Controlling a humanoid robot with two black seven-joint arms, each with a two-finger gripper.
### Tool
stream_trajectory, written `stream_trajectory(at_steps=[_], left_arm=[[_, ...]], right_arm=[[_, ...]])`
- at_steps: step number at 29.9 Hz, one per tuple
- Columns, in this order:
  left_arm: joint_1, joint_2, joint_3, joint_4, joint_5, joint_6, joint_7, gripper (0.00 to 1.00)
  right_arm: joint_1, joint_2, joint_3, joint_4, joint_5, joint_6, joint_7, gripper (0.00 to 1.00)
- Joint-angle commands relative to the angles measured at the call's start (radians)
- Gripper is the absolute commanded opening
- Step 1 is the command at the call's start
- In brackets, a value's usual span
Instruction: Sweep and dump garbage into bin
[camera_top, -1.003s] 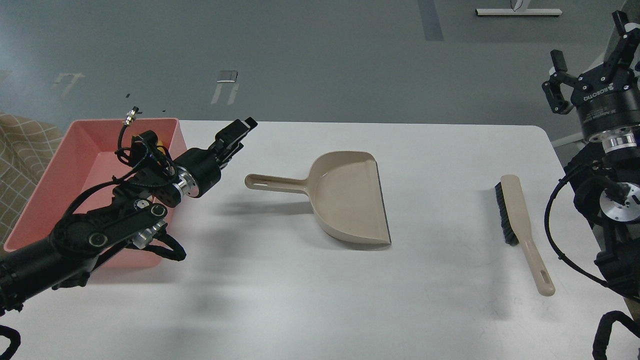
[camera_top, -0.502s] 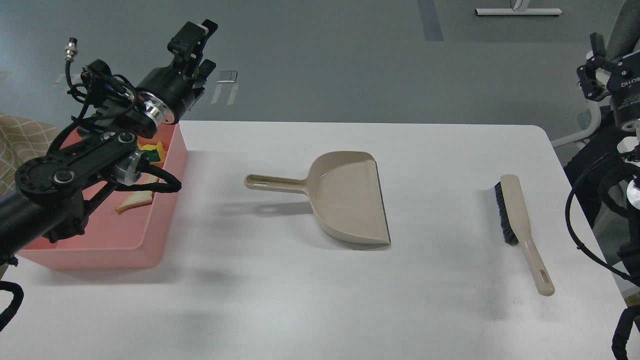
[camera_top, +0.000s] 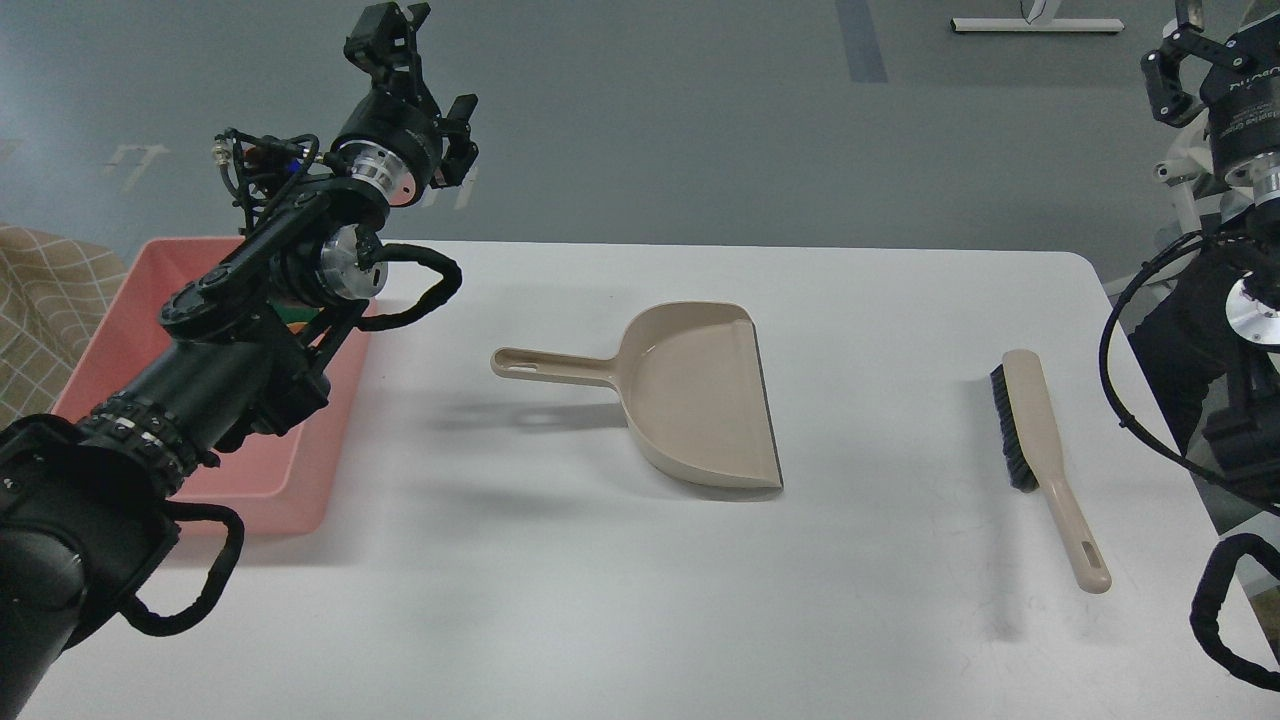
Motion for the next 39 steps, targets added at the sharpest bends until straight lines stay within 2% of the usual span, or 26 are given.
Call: stream_trajectory(at_steps=[1, 5, 11, 16, 22, 24, 28, 39], left_arm=[[-0.003, -0.034, -0.002, 0.001, -0.015, -0.006, -0.001, 0.97], [-0.004, -0.109, -0.057, 0.01, -0.037, -0.067, 0.006, 0.97], [-0.001, -0.187, -0.169, 0.057, -0.086, -0.085, 0.012, 0.97], [0.013, -0.187, -0.157, 0.058, -0.074, -0.136, 0.004, 0.97], [0.017, -0.171, -0.175, 0.041, -0.083, -0.228, -0.001, 0.98], [0.022, -0.161, -0.183, 0.015, -0.086, -0.256, -0.001, 0.98], [0.087, -0.105, -0.227, -0.111, -0.088, -0.296, 0.006, 0.98], [0.135, -0.095, -0.235, -0.166, -0.088, -0.3, 0.006, 0.98]], right_arm=[[0.041, 0.005, -0.016, -0.064, 0.005, -0.001, -0.012, 1.0], [0.054, 0.057, -0.064, -0.078, 0.007, 0.005, -0.021, 1.0], [0.073, 0.12, -0.117, -0.125, 0.017, 0.033, -0.027, 1.0], [0.094, 0.16, -0.153, -0.174, 0.017, 0.022, -0.017, 1.0], [0.081, 0.168, -0.176, -0.144, 0.019, 0.031, -0.015, 1.0], [0.073, 0.167, -0.182, -0.116, 0.019, 0.031, -0.017, 1.0], [0.03, 0.16, -0.202, -0.044, 0.017, 0.033, -0.017, 1.0], [0.021, 0.157, -0.205, -0.006, 0.019, 0.034, -0.017, 1.0]])
